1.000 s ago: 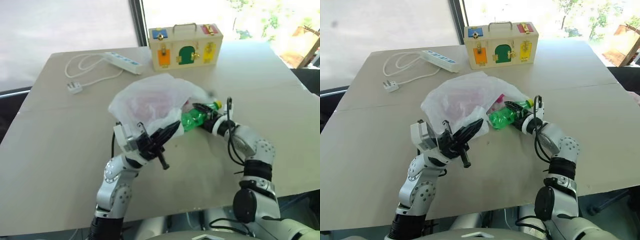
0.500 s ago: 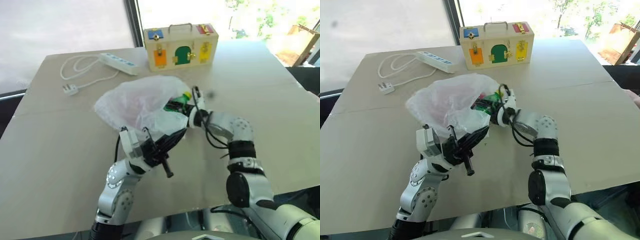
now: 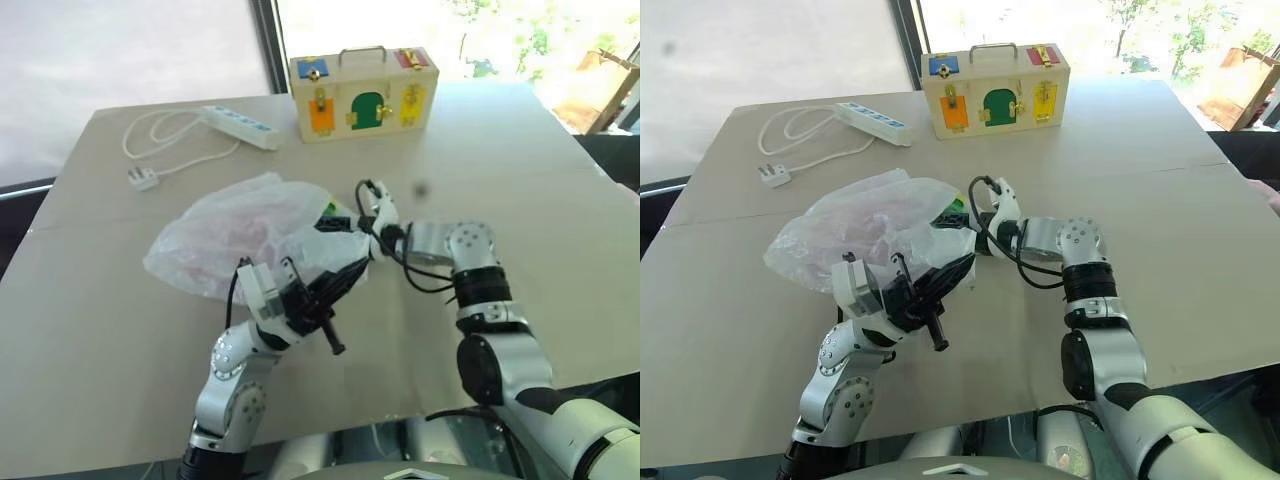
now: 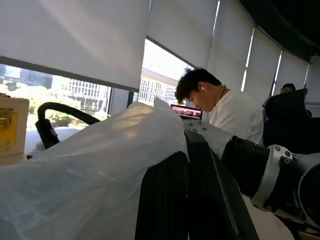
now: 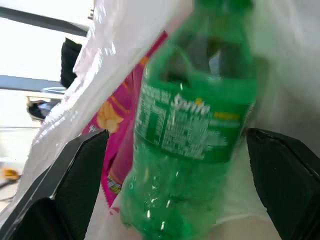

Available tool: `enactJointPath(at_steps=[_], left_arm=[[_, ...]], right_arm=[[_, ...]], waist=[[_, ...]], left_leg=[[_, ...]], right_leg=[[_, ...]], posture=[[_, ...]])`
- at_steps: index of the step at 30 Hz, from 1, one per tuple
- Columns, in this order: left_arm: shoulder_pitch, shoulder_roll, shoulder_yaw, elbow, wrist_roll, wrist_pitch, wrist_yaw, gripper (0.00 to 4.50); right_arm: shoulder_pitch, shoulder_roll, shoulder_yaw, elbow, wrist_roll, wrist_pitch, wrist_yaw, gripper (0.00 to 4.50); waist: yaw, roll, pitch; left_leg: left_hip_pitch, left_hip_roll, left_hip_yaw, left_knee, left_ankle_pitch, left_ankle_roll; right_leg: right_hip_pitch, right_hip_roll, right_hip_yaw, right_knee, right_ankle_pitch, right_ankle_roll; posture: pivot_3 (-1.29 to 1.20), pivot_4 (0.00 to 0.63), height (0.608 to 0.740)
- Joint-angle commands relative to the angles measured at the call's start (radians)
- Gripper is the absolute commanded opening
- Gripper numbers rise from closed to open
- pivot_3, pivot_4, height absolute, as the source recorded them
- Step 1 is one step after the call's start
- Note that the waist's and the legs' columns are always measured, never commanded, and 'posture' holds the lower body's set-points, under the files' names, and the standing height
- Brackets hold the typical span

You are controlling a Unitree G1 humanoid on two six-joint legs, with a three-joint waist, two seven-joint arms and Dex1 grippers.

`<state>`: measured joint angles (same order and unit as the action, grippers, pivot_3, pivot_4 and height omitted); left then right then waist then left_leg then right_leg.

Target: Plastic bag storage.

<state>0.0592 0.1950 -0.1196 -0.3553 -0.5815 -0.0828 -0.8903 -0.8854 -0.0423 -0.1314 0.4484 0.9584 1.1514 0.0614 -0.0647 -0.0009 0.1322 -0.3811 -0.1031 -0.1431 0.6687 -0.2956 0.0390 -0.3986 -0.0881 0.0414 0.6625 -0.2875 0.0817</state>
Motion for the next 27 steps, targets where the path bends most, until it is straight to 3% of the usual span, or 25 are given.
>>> enactJointPath(at_steps=[1, 8, 12, 14, 17, 20, 22, 25, 27], left_arm=[[0.018, 0.012, 0.018, -0.006, -0.003, -0.026, -0.006, 0.00], [0.063, 0.047, 0.034, -0.008, -0.004, -0.027, -0.011, 0.00], [0.075, 0.060, 0.037, -0.008, -0.006, -0.024, -0.016, 0.00], [0.073, 0.063, 0.038, -0.007, -0.007, -0.023, -0.016, 0.00], [0.061, 0.064, 0.040, -0.001, -0.009, -0.018, -0.016, 0.00], [0.050, 0.066, 0.038, 0.005, -0.010, -0.013, -0.018, 0.00], [0.044, 0.066, 0.036, 0.005, -0.010, -0.009, -0.017, 0.00], [0.039, 0.069, 0.037, 0.003, -0.013, -0.006, -0.015, 0.00], [0.041, 0.071, 0.038, 0.001, -0.013, -0.005, -0.014, 0.00]], right_arm=[[0.028, -0.129, 0.115, -0.139, -0.139, -0.100, 0.192, 4.47], [0.144, -0.379, 0.253, -0.336, -0.351, -0.398, 0.564, 4.47], [0.195, -0.421, 0.169, -0.426, -0.250, -0.337, 0.662, 4.47], [0.221, -0.423, 0.135, -0.462, -0.215, -0.313, 0.675, 4.47], [0.266, -0.443, 0.190, -0.488, -0.350, -0.420, 0.654, 4.47], [0.303, -0.415, 0.136, -0.573, -0.210, -0.334, 0.706, 4.47], [0.273, -0.341, 0.028, -0.550, -0.117, -0.318, 0.625, 4.47], [0.228, -0.344, -0.002, -0.429, -0.275, -0.437, 0.506, 4.47], [0.229, -0.398, 0.012, -0.371, -0.372, -0.519, 0.512, 4.47]], waist=[[0.006, 0.000, 0.000], [0.014, 0.000, 0.000], [0.023, 0.000, 0.000], [0.025, 0.000, 0.000], [0.028, -0.001, 0.000], [0.032, -0.001, 0.000], [0.025, -0.001, 0.000], [0.028, -0.001, 0.000], [0.043, -0.002, -0.001]], left_leg=[[0.000, 0.000, 0.000, 0.000, 0.000, 0.000], [-0.001, 0.000, 0.000, 0.000, 0.000, 0.000], [0.000, 0.001, 0.000, 0.000, 0.000, 0.000], [0.000, 0.001, 0.000, 0.000, 0.000, 0.000], [0.000, 0.001, 0.000, 0.000, 0.000, 0.000], [0.000, 0.001, 0.000, 0.000, 0.000, 0.000], [0.000, 0.001, 0.000, 0.000, 0.000, 0.000], [0.000, 0.001, 0.000, 0.000, 0.000, 0.000], [0.001, 0.000, 0.000, 0.000, 0.000, 0.000]], right_leg=[[0.000, 0.000, 0.000, 0.000, 0.000, 0.000], [0.000, -0.002, 0.000, -0.001, 0.000, 0.000], [0.001, -0.003, 0.000, -0.001, 0.000, 0.000], [0.001, -0.003, 0.001, -0.001, 0.000, 0.000], [0.001, -0.004, 0.000, -0.001, 0.000, 0.000], [0.001, -0.004, 0.000, -0.001, 0.000, 0.000], [0.001, -0.003, 0.000, -0.001, 0.000, 0.000], [0.001, -0.003, 0.001, -0.001, 0.000, 0.000], [0.001, -0.001, 0.000, -0.001, 0.000, 0.000]], posture=[[0.00, 0.150, 0.740], [0.00, 0.150, 0.740], [0.00, 0.150, 0.740], [0.00, 0.150, 0.740], [0.00, 0.150, 0.740], [0.00, 0.150, 0.740], [0.00, 0.150, 0.740], [0.00, 0.150, 0.740], [0.00, 0.150, 0.740]])
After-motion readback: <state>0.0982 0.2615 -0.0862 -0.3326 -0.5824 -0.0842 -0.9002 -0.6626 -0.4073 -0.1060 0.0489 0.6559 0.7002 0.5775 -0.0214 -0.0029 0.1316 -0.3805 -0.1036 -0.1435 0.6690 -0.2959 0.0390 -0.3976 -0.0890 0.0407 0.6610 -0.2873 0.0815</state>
